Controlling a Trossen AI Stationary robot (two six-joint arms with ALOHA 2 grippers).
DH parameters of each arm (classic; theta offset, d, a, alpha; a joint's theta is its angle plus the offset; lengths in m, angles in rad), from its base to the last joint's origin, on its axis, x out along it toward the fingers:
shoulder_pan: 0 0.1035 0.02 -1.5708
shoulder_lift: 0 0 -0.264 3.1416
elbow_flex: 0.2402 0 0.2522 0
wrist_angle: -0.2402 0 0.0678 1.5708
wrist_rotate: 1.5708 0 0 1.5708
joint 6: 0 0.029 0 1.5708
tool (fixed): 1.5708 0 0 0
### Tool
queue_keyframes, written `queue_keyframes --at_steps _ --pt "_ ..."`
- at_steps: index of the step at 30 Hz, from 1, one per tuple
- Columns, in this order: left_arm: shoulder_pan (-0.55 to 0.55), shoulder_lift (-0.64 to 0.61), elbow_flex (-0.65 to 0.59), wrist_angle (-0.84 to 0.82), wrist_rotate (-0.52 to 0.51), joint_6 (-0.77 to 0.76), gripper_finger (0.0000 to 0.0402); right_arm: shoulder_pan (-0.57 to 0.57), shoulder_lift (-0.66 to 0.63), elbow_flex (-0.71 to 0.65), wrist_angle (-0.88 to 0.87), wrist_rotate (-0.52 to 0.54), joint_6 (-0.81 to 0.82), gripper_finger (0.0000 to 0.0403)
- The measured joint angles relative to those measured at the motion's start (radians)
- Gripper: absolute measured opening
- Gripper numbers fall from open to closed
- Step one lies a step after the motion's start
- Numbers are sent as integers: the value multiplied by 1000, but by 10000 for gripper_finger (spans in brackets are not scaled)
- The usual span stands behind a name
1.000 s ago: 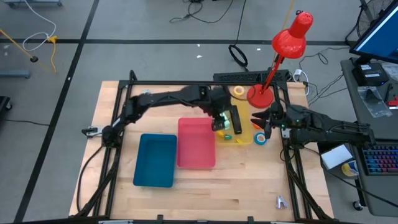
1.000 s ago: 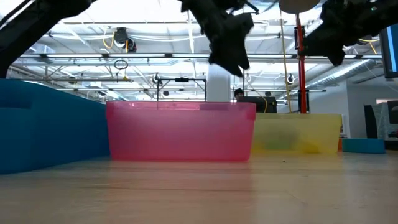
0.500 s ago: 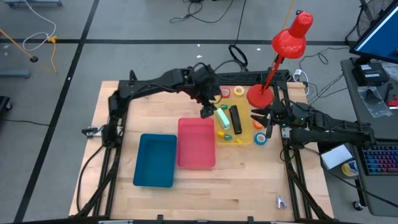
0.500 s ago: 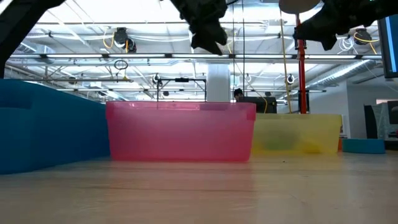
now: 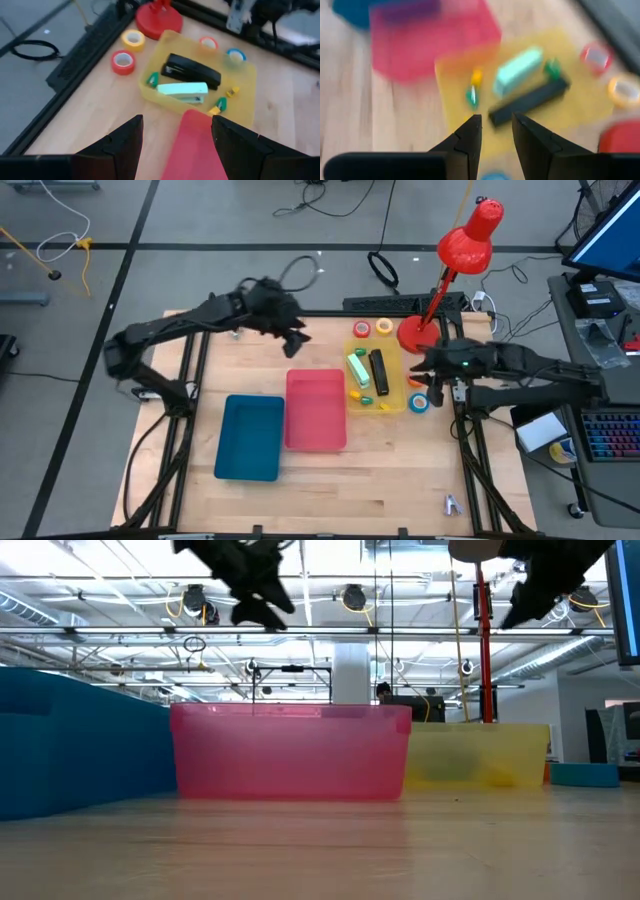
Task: Pick and place Stapler, Stapler remover, tape
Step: Put the blue tape into the blue bin
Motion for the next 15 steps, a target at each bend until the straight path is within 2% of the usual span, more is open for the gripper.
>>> queue_keyframes --at_steps 6,11,15 --pt "36 -199 -237 105 -73 -96 235 0 185 59 -244 -81 33 100" --pt "50 -322 -345 123 -121 -154 234 0 298 58 -413 -98 77 100" --pt "50 -394 -396 125 -165 -172 234 0 334 58 -428 -98 78 100"
